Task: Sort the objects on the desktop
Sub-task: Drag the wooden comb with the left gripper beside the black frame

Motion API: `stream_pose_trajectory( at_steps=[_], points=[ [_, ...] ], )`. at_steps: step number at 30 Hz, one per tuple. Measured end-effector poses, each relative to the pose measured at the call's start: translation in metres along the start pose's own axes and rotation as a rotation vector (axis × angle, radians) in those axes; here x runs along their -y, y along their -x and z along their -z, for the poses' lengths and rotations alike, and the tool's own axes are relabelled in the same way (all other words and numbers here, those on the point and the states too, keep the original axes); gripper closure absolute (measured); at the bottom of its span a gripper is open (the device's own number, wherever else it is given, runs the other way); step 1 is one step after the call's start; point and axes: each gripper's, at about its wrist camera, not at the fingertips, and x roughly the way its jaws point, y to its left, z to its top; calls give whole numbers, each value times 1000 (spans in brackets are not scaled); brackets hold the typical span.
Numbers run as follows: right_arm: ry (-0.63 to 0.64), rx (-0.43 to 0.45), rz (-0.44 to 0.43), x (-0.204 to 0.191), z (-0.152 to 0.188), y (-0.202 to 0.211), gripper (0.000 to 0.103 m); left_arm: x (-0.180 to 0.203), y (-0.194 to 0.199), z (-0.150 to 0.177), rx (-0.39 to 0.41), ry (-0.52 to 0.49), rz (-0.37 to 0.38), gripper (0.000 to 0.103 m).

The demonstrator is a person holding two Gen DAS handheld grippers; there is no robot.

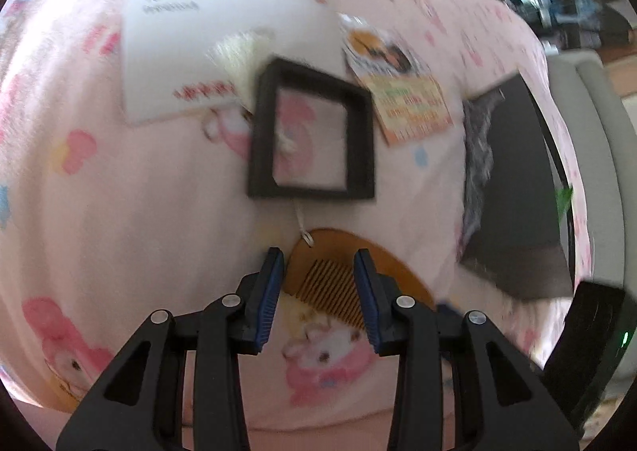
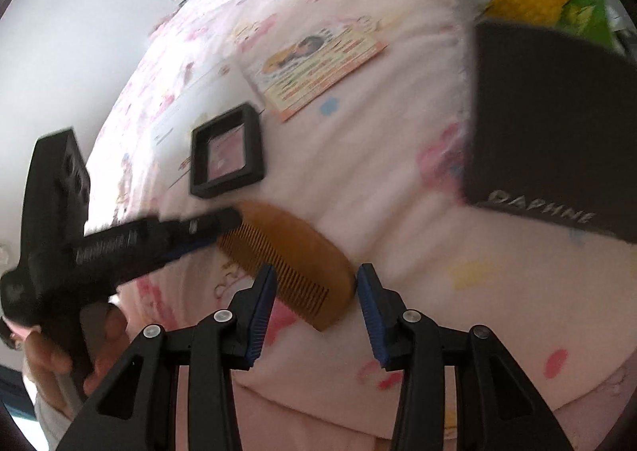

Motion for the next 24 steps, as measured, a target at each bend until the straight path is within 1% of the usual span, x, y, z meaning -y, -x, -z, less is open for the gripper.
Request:
stream_pose_trajectory(
  at_steps=[1, 3, 5, 6, 8, 10, 11, 14, 18, 19, 20, 24],
  points=[
    [-11, 17, -3, 3, -2, 5, 64, -2, 2, 1, -10, 15, 57, 45],
    [-34, 56, -19, 9, -7, 15, 64, -6, 7, 2, -27, 49, 173, 44],
    [-54, 93, -39, 11, -11, 22, 64, -7, 9, 0, 3, 60, 138, 44],
    [-61, 100, -33, 12, -13, 23, 64, -8, 10, 0, 19, 65, 116, 45],
    [-68, 73, 10, 13, -12, 16, 64, -9, 6, -2, 21, 78, 88, 49],
    [-76, 32, 55, 15, -10, 6, 64, -9, 4, -3, 19, 80, 71, 50],
    [-79, 14, 64, 16, -9, 2, 64, -8, 3, -3, 16, 75, 68, 50],
    [-78, -26, 73, 18, -6, -9, 64, -6, 0, -3, 8, 58, 61, 50],
    [-48, -23, 51, 11, -7, -13, 64, -4, -3, -3, -2, 37, 52, 50],
    [-47, -23, 46, 10, -7, -13, 64, -2, -1, -2, -10, 24, 66, 50],
    [-47, -20, 42, 9, -7, -12, 62, 3, 0, 2, -33, -3, 97, 49],
    [-39, 24, 35, 6, -8, 2, 62, 17, 2, 13, -77, -80, 140, 48]
  ],
)
